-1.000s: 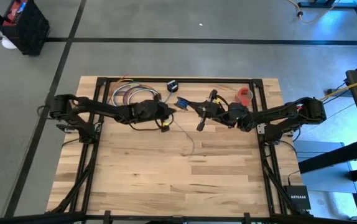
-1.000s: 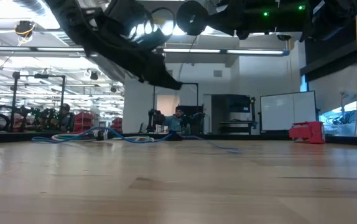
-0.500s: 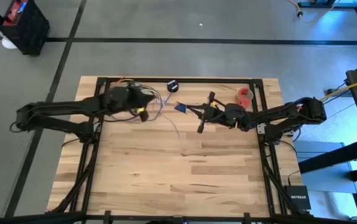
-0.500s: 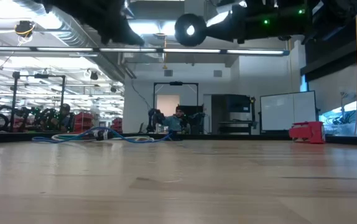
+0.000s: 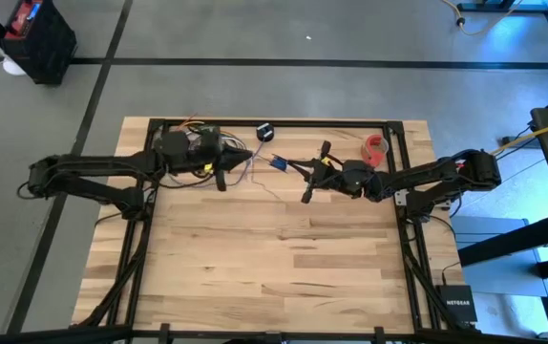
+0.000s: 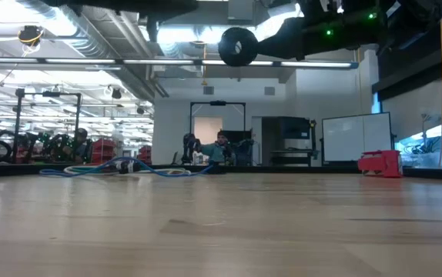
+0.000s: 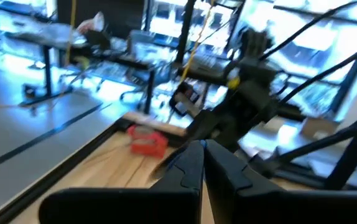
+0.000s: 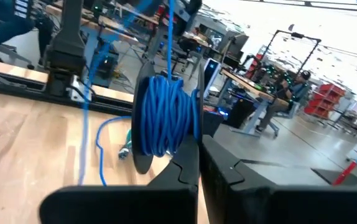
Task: Coil cords
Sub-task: Coil the blue wire onto the black spool
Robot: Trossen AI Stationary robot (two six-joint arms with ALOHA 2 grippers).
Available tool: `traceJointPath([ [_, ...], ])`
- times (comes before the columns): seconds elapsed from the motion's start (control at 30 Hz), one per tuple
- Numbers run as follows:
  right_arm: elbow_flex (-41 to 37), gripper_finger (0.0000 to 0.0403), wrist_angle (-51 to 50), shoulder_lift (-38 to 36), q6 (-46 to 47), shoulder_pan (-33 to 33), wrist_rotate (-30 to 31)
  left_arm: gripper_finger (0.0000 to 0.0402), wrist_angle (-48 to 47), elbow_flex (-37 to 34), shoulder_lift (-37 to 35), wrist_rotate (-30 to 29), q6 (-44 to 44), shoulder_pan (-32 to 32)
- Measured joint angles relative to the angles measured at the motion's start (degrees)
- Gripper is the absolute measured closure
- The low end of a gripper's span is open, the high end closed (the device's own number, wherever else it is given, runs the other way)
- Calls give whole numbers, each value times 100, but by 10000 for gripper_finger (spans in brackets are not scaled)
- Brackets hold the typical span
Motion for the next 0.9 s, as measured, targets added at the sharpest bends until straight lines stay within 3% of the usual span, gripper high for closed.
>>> traceJointPath([
  [0.13,0,399,-10,0,12,0,147,400,543,138,438,1,-57,-245],
  [0.53,215,398,-342,0,343,4,156,400,497,1562,2147,-167,600,-751],
  [0.9,410,398,-335,7,990,0,192,400,85,1796,2690,-577,907,-832],
])
